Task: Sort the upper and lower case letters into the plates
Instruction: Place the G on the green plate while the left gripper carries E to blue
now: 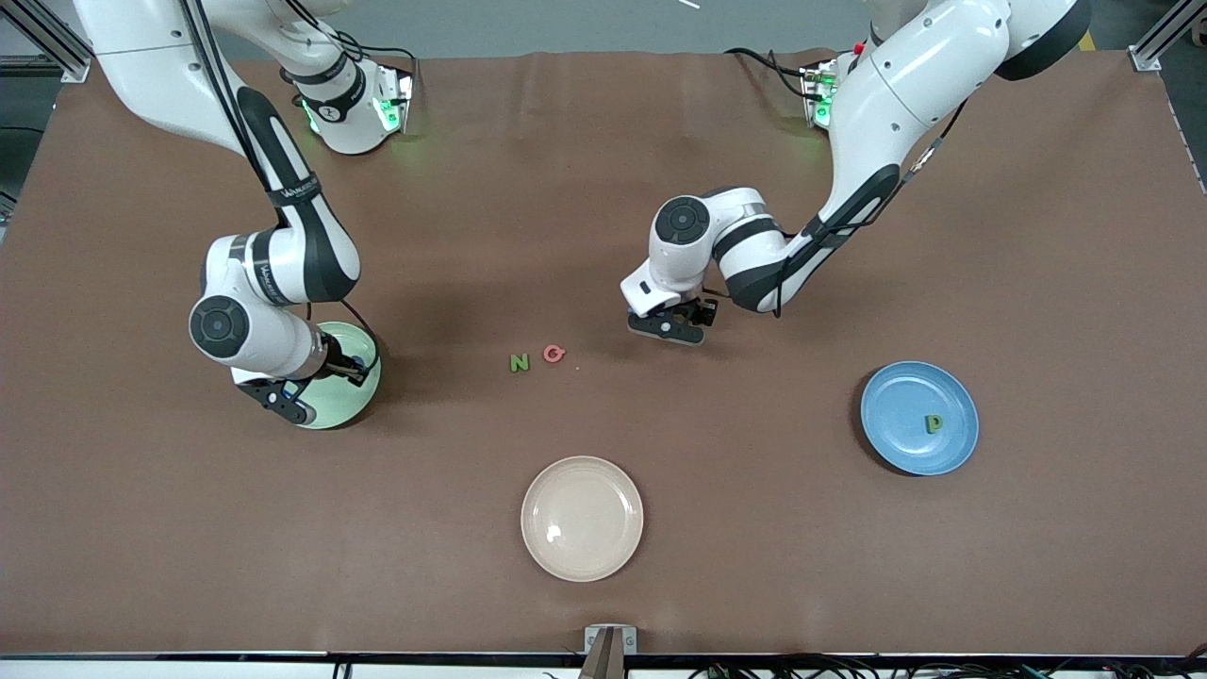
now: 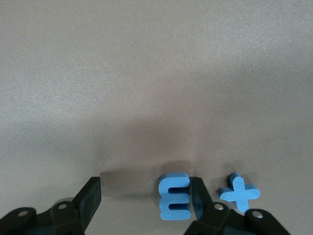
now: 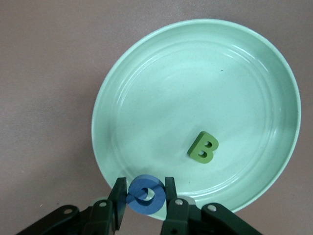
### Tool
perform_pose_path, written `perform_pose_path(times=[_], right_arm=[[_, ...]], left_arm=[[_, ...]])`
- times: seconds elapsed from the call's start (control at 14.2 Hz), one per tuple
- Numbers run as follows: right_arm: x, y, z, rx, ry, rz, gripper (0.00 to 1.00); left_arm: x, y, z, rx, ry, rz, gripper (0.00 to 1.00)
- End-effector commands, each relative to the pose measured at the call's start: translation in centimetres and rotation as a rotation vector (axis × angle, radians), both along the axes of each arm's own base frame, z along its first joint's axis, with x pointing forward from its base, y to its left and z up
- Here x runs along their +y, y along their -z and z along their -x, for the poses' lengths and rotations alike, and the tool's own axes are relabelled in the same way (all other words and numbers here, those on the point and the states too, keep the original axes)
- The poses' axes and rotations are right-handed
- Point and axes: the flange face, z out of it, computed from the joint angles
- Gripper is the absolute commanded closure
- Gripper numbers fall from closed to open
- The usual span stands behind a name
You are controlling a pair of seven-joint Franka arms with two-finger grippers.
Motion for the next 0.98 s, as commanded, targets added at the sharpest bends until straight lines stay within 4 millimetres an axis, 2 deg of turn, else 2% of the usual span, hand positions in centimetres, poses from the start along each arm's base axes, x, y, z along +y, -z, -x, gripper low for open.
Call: perform_pose_path(times=[0.0,0.14,0.28,0.35,0.42,0.49,0.56,0.91], right_arm=[[-0.8,0.7,1.0,-0.014,-0.017,-0.012,1.0],[-1.0,1.3,1.5,-0.027,-0.028,-0.013,1.0],[-1.0,1.6,1.6,-0.037,-0.029,-0.015,0.99],[-1.0,1.5,1.5,-0.037,-0.026,-0.014,0.96],[-1.1,1.5,1.5,-0.034,-0.025,-0.014,0.67],[-1.5,1.5,1.4,-0.036,-0.02,-0.015,0.18],[-1.4,1.4,1.3,-0.039,-0.019,-0.015,0.0],[-0.5,0.5,0.7,-0.045,-0.021,-0.016,0.0]], left_arm=[[-0.1,-0.3,0.1,-0.016,-0.007,-0.015,0.16],[-0.2,-0.2,0.3,-0.015,-0.012,-0.016,0.22],[-0.3,-0.2,0.4,-0.015,-0.019,-0.016,0.33],[-0.4,-0.2,0.4,-0.017,-0.031,-0.015,0.4],[-0.6,-0.3,0.5,-0.018,-0.036,-0.014,0.47],[-0.6,-0.4,0.5,-0.021,-0.045,-0.012,0.54],[-0.6,-0.4,0.5,-0.021,-0.048,-0.014,0.58],[-0.7,-0.5,0.4,-0.023,-0.048,-0.01,0.82]])
